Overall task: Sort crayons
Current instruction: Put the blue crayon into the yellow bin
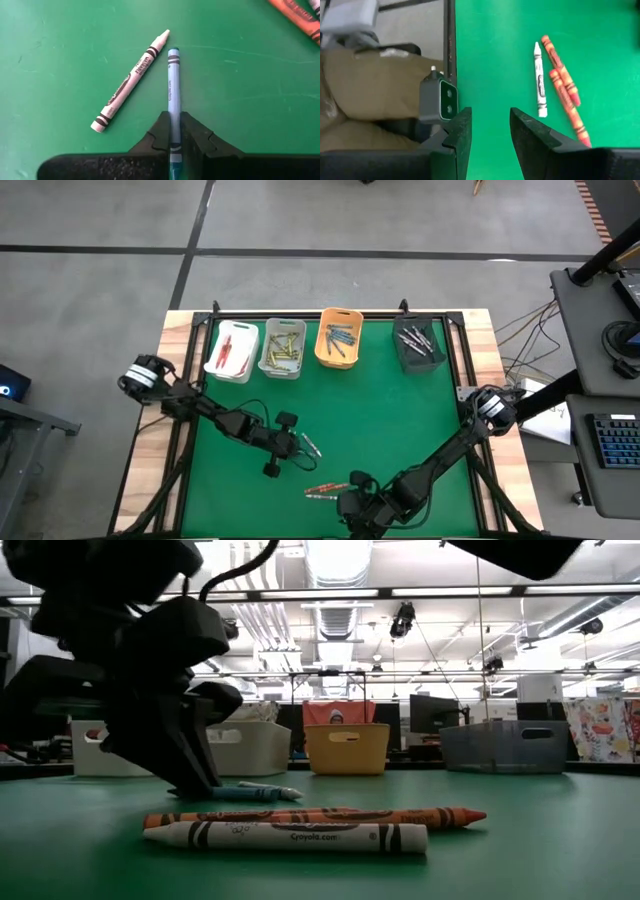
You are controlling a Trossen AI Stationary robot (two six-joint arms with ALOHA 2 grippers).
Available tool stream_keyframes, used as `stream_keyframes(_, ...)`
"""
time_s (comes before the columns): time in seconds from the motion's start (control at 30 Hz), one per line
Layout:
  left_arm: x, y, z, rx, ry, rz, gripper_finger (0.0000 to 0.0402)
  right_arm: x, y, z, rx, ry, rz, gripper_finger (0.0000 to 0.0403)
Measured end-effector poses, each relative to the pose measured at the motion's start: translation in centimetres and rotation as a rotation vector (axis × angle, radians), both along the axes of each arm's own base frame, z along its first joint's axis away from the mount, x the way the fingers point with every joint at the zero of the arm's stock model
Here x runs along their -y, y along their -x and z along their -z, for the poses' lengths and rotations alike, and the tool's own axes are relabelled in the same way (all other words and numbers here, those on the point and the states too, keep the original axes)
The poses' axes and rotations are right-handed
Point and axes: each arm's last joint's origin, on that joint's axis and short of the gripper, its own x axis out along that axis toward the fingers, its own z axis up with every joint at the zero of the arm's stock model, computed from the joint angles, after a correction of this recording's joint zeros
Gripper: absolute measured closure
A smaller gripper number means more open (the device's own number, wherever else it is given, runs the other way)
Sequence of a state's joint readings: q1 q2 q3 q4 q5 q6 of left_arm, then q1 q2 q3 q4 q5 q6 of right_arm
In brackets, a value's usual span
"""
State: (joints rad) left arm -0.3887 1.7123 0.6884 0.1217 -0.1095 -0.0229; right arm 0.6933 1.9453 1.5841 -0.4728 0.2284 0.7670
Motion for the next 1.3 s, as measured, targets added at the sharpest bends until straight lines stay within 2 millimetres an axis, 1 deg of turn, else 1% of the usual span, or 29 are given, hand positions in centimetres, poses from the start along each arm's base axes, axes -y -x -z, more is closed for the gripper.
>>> stream_keyframes(0.17,2.2,0.7,-0.2,0.076,-0.023,-0.052,0.0400,0.0,0.0,0.0,0.035,0.100,-0.115,0.0280)
stream_keyframes(0.27,3.4,0.9,-0.6,0.160,-0.035,-0.102,0.0401,0.1,0.0,0.0,0.051,0.147,-0.174,0.0280)
stream_keyframes(0.4,4.1,1.0,-1.2,0.255,-0.064,-0.189,0.0401,0.5,-0.3,0.0,0.070,0.212,-0.245,0.0280)
stream_keyframes(0.47,4.5,0.8,-1.6,0.310,-0.040,-0.216,0.0401,0.8,-0.5,0.1,0.072,0.246,-0.273,0.0280)
stream_keyframes(0.57,5.0,0.7,-2.3,0.381,-0.007,-0.238,0.0401,1.7,-0.4,0.3,0.016,0.305,-0.298,0.0280)
stream_keyframes(0.63,5.5,1.0,-3.0,0.434,-0.006,-0.258,0.0401,2.5,0.3,0.5,-0.073,0.356,-0.306,0.0280)
stream_keyframes(0.7,6.1,1.5,-4.3,0.503,-0.005,-0.284,0.0401,3.3,1.0,0.2,-0.131,0.415,-0.292,0.0280)
stream_keyframes(0.8,6.9,2.1,-5.8,0.602,-0.012,-0.314,0.0401,4.2,1.8,-0.6,-0.142,0.536,-0.253,0.0280)
stream_keyframes(0.9,7.5,2.3,-7.2,0.706,-0.007,-0.306,0.0401,5.1,2.3,-1.2,-0.119,0.607,-0.252,0.0280)
stream_keyframes(1.0,8.0,2.3,-8.5,0.806,0.009,-0.283,0.0402,6.1,2.4,-1.9,-0.060,0.618,-0.274,0.0280)
stream_keyframes(1.1,8.3,2.5,-9.7,0.900,0.012,-0.250,0.0402,7.2,2.3,-2.4,0.057,0.626,-0.318,0.0280)
stream_keyframes(1.2,8.5,2.6,-10.6,0.978,0.016,-0.235,0.0402,8.6,2.2,-2.8,0.222,0.632,-0.331,0.0280)
stream_keyframes(1.3,8.6,2.7,-11.3,1.029,0.021,-0.216,0.0402,10.3,1.8,-2.9,0.444,0.626,-0.283,0.0280)
